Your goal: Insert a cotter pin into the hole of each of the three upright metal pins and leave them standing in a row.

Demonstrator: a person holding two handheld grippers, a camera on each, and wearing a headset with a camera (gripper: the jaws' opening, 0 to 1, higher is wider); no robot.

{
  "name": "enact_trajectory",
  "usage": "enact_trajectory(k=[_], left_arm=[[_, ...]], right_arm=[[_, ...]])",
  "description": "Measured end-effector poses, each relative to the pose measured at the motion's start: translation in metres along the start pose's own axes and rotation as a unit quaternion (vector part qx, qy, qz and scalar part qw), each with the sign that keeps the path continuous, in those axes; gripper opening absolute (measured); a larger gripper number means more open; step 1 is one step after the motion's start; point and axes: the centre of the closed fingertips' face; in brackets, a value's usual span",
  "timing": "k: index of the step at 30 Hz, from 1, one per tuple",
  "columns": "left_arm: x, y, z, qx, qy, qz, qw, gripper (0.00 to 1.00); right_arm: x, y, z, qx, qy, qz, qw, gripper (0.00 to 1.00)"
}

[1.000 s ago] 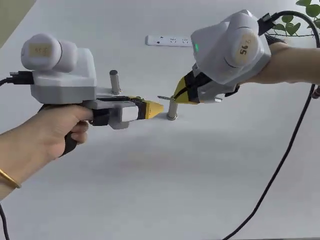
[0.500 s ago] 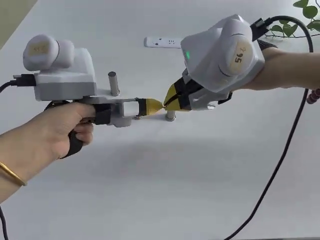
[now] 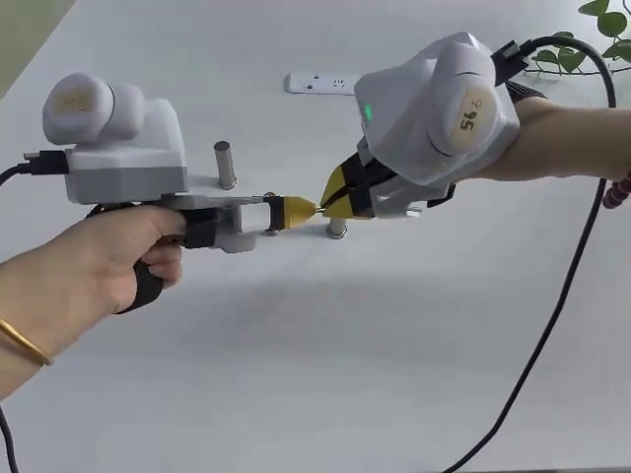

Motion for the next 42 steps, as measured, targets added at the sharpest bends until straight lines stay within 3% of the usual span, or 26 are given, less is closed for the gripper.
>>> enact_trajectory(k=[9, 14, 21, 23, 28, 30, 32, 36, 40, 42], left_arm=[[0.002, 0.000, 0.000, -0.012, -0.006, 0.000, 0.9999, 0.00], [0.003, -0.001, 0.001, -0.037, -0.010, 0.001, 0.9993, 0.00], [0.009, -0.009, 0.009, -0.080, -0.013, 0.022, 0.9964, 0.00], [0.010, -0.011, 0.011, -0.094, -0.014, 0.028, 0.9950, 0.00], [0.012, -0.013, 0.007, -0.114, -0.038, 0.026, 0.9924, 0.00], [0.013, -0.013, 0.004, -0.132, -0.049, 0.027, 0.9897, 0.00], [0.013, -0.015, 0.001, -0.154, -0.063, 0.030, 0.9856, 0.00], [0.014, -0.018, -0.004, -0.164, -0.082, 0.033, 0.9824, 0.00], [0.016, -0.021, -0.010, -0.179, -0.105, 0.035, 0.9776, 0.00], [0.018, -0.022, -0.014, -0.181, -0.118, 0.034, 0.9758, 0.00]], right_arm=[[0.000, 0.002, 0.002, -0.018, -0.009, -0.009, 0.9998, 0.00], [0.001, -0.001, -0.002, -0.084, -0.019, -0.034, 0.9957, 0.00], [0.006, -0.004, -0.002, -0.181, -0.016, -0.069, 0.9809, 0.03], [0.007, -0.008, -0.003, -0.213, -0.015, -0.076, 0.9741, 0.05], [0.011, -0.003, 0.008, -0.279, 0.005, -0.109, 0.9541, 0.07], [0.013, -0.002, 0.010, -0.294, 0.012, -0.118, 0.9485, 0.07], [0.015, -0.003, 0.011, -0.297, 0.016, -0.120, 0.9472, 0.08], [0.017, -0.001, 0.020, -0.304, 0.032, -0.126, 0.9437, 0.09], [0.020, 0.006, 0.028, -0.331, 0.053, -0.147, 0.9305, 0.10], [0.022, 0.008, 0.032, -0.336, 0.063, -0.154, 0.9271, 0.11]])
Point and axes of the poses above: the centre of the closed fingertips' face, and the gripper's own axes: x roughly backward along the fingers, z roughly to its left, y roughly out of its top, and after that the axes turned 15 degrees about -z, right-handed
